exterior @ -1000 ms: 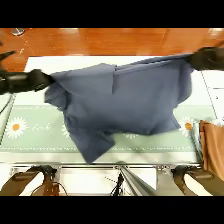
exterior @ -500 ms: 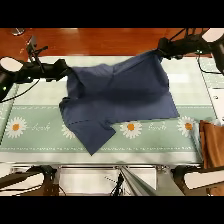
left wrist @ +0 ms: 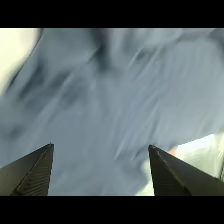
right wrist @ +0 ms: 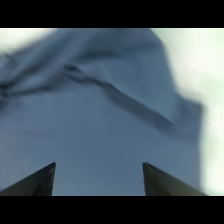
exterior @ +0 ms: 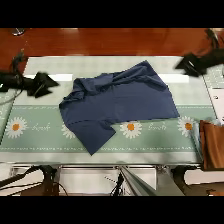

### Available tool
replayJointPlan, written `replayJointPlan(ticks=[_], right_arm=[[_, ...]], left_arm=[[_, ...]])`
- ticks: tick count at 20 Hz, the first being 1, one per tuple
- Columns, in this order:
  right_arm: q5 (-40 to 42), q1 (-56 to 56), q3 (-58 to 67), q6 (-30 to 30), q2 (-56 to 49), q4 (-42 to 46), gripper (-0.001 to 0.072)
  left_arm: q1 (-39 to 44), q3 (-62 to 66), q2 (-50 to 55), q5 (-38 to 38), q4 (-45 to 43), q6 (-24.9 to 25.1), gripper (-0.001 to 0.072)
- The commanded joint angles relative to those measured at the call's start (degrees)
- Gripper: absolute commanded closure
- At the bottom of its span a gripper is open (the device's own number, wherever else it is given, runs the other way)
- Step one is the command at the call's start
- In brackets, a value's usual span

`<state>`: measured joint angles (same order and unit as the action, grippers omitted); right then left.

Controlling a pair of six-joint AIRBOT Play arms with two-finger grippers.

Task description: Fold the shirts.

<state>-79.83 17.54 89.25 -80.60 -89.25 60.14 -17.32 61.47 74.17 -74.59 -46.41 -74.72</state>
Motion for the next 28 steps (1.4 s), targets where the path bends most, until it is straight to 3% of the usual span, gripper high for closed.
replayJointPlan(ticks=[1, 4, 7, 11, 15, 19, 20, 21, 22, 26, 28], right_arm=[[4.66, 8.61, -22.62, -1.03, 12.66, 5.51, 0.0096], [16.13, 13.94, -45.40, 6.60, 27.12, -13.57, 0.0096], [16.85, 14.53, -56.43, 11.17, 36.15, -24.15, 0.0096], [14.78, 14.53, -60.54, 12.48, 38.82, -26.51, 0.0096], [14.27, 14.53, -60.52, 12.76, 38.82, -26.58, 0.0096], [14.51, 14.56, -60.52, 12.76, 38.82, -26.56, 0.0096], [15.10, 14.97, -60.46, 12.70, 38.82, -26.01, 0.0096], [16.70, 16.52, -60.11, 11.69, 38.82, -23.52, 0.0096], [18.60, 18.99, -59.80, 9.53, 38.82, -20.17, 0.0096], [19.76, 26.67, -59.87, 2.38, 37.40, -5.09, 0.0096], [19.23, 25.81, -59.87, 2.10, 34.36, -7.93, 0.0096]], left_arm=[[-7.34, -15.89, -7.45, -2.60, -0.37, 4.07, 0.0003], [-12.92, -29.59, -11.76, 0.39, 1.38, 4.07, 0.0004], [-13.51, -37.16, -12.02, 2.78, 2.86, 6.21, 0.0004], [-11.47, -42.88, -12.00, 12.90, 13.09, 11.45, 0.0004], [-7.30, -42.84, -12.00, 17.75, 17.62, 11.50, 0.0005], [2.56, -42.82, -10.58, 24.96, 23.02, 11.74, 0.0010], [4.28, -42.53, -9.77, 25.14, 23.85, 12.74, 0.0053], [5.20, -42.10, -9.18, 24.61, 23.76, 13.40, 0.0255], [5.25, -41.68, -8.81, 23.12, 23.78, 15.02, 0.0672], [3.48, -39.80, -8.72, 18.95, 23.78, 18.14, 0.0687], [3.39, -39.32, -8.74, 18.86, 23.82, 18.12, 0.0687]])
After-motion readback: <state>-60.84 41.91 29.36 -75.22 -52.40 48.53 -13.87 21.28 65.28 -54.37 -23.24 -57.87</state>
